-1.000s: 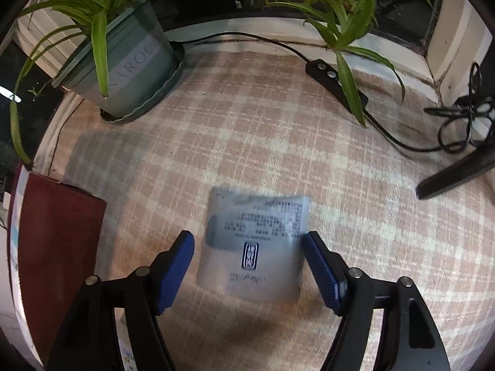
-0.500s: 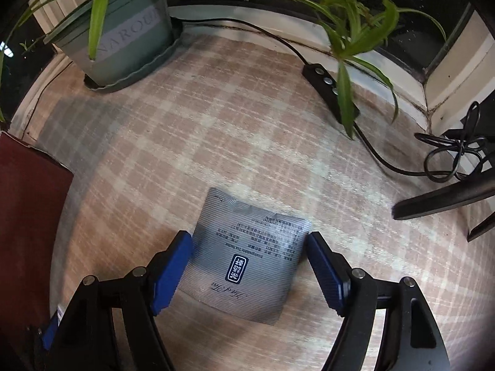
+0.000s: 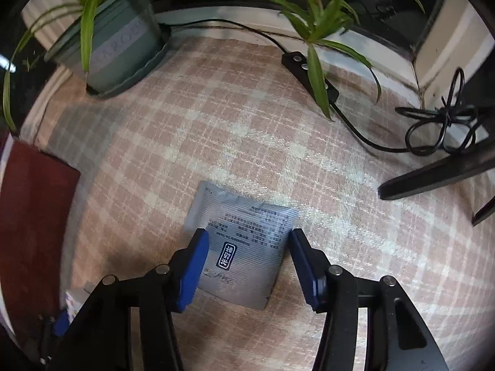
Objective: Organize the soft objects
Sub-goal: 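Grasp the tissue pack with the left gripper while the right gripper grasps the silver sachet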
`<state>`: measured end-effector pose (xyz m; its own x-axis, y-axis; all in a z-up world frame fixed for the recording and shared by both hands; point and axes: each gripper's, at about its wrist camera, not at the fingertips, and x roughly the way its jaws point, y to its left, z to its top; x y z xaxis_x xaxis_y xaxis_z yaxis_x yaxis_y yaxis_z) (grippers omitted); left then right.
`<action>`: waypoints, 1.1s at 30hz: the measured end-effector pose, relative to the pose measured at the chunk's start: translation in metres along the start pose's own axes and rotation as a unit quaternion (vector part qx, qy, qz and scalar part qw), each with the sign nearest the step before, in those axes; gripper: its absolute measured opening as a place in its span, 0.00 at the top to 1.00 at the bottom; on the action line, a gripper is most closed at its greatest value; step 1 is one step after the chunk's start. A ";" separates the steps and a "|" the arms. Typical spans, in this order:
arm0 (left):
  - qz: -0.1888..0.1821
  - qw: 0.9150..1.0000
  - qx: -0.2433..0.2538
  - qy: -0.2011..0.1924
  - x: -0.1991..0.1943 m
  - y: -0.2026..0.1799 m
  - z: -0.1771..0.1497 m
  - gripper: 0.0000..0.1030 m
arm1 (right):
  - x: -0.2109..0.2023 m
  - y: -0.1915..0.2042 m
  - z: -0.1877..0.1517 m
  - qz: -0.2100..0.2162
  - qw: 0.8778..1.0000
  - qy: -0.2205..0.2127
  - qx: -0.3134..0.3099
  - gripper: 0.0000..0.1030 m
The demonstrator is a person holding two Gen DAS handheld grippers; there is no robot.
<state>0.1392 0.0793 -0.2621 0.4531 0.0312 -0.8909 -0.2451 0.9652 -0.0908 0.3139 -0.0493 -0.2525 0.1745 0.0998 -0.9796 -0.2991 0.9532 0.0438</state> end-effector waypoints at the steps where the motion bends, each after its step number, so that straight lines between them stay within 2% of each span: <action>1: -0.001 1.000 -0.001 0.000 0.000 0.000 0.000 0.47 | 0.001 -0.006 0.004 0.005 1.000 0.002 0.005 0.42; 3: -0.003 1.000 -0.004 0.000 0.000 0.001 0.000 0.47 | 0.001 -0.006 0.004 0.013 1.000 0.008 0.020 0.36; 5: -0.005 1.000 -0.005 0.000 -0.001 0.002 0.000 0.47 | 0.003 -0.003 0.007 0.008 1.000 0.009 0.023 0.36; 10: -0.006 1.000 -0.007 -0.001 0.000 0.002 0.000 0.47 | 0.012 0.021 0.010 -0.044 0.999 0.012 -0.007 0.24; 15: -0.005 1.000 -0.005 -0.004 0.000 0.002 -0.001 0.47 | 0.014 0.023 0.011 -0.049 0.999 0.016 -0.014 0.23; 17: -0.005 1.000 -0.005 -0.004 0.001 0.002 0.000 0.47 | 0.018 0.025 0.017 -0.046 0.998 0.018 -0.027 0.26; 21: -0.001 1.000 -0.003 -0.004 0.002 0.000 0.002 0.49 | 0.013 0.014 0.014 -0.041 0.998 0.020 -0.040 0.40; 24: -0.002 1.000 -0.004 -0.004 0.002 0.000 0.003 0.49 | 0.011 0.004 0.012 -0.038 0.998 0.023 -0.044 0.48; 33: -0.011 1.000 -0.016 -0.010 -0.002 0.006 0.002 0.50 | 0.007 0.001 0.005 -0.039 0.998 0.012 -0.051 0.54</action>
<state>0.1382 0.0850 -0.2597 0.4763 0.0159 -0.8791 -0.2616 0.9571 -0.1244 0.3194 -0.0465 -0.2585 0.1779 0.0183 -0.9839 -0.3800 0.9235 -0.0515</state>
